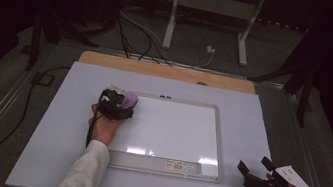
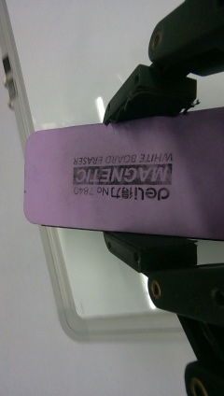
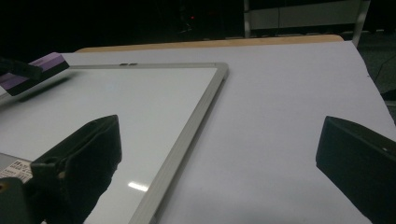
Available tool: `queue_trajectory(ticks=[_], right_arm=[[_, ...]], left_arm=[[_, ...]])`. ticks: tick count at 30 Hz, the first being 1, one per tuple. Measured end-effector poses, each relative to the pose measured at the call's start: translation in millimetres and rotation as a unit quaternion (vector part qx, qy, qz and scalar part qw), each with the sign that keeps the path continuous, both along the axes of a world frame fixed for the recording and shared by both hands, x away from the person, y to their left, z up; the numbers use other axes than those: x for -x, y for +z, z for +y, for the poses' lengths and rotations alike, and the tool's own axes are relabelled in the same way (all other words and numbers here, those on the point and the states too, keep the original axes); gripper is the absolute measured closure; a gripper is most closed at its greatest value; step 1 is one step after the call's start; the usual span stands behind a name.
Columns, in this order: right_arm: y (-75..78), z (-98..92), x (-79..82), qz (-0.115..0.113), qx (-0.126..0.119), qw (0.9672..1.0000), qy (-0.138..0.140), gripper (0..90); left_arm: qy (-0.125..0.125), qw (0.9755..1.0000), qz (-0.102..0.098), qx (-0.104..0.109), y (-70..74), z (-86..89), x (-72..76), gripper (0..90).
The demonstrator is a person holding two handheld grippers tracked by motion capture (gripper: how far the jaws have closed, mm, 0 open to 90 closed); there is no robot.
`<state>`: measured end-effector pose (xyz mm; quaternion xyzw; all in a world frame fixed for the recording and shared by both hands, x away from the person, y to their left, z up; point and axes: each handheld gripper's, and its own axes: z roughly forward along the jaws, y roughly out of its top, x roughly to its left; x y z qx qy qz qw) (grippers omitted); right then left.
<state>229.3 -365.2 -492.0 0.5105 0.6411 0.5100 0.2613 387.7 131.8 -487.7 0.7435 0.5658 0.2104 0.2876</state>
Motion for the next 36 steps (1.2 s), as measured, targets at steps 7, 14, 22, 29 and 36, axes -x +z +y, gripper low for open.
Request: queue_trajectory(ticks=[7, 14, 22, 29, 36], right_arm=[[0.2, -1.2, 0.3, -0.001, -0.002, 1.0, -0.002, 0.8], [0.3, -0.8, 0.6, -0.001, -0.003, 1.0, -0.002, 0.8], [0.4, -1.4, 0.7, -0.001, -0.003, 1.0, -0.003, 0.8], [0.5, -1.3, 0.8, -0.002, -0.004, 1.0, -0.003, 0.8], [0.4, -0.7, 0.8, -0.002, -0.003, 1.0, -0.002, 0.8]], left_arm=[[0.027, 0.9996, 0.008, 0.004, -6.1, 16.6, 0.3, 41.7], [0.042, 0.9991, 0.009, -0.002, -11.3, 22.6, 1.7, 41.7], [0.053, 0.9985, 0.011, -0.009, -17.0, 25.7, 1.2, 41.6], [0.049, 0.9973, -0.037, -0.04, -8.8, 18.0, 7.6, 29.0], [-0.009, 0.9946, -0.07, -0.076, -2.1, 2.8, 15.3, 29.9]])
